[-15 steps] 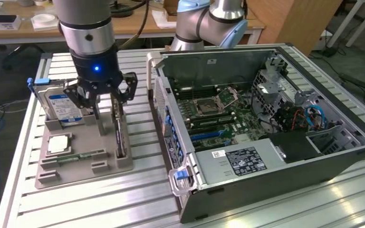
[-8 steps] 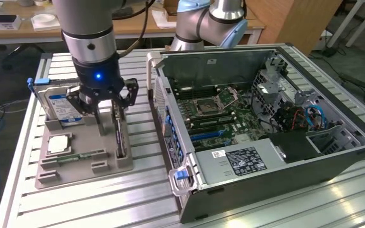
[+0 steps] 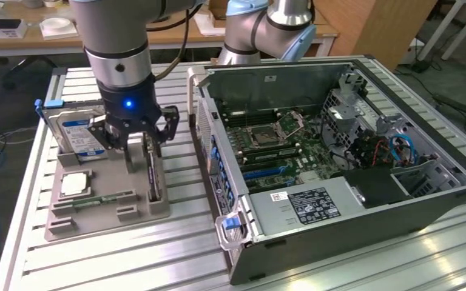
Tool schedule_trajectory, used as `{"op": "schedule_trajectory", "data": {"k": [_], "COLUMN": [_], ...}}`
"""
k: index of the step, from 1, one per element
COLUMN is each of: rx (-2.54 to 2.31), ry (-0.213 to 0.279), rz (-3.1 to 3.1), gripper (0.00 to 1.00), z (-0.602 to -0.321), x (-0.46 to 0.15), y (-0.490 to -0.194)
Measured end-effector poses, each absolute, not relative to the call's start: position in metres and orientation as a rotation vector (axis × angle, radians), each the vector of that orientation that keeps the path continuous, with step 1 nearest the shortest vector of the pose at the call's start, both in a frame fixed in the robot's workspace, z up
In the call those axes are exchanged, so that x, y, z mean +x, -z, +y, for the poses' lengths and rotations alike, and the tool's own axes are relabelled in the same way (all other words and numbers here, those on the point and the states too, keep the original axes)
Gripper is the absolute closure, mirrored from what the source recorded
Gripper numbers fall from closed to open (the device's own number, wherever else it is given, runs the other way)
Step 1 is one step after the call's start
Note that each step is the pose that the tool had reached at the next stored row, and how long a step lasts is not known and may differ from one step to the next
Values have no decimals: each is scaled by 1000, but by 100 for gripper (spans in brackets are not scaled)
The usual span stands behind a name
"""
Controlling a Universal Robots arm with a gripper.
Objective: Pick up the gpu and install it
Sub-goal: 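Pick up the gpu and move the gpu toward the slot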
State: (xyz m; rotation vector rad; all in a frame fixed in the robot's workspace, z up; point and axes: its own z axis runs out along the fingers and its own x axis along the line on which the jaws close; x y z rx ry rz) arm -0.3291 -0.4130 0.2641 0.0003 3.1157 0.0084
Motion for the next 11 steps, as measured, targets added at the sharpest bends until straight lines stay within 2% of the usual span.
{"op": "schedule_trajectory", "data": {"k": [11], "rx": [40], "ry": [-8], "rz": [3115], "gripper": [41], "z": [-416], "x": [-324], "y": [-254]}}
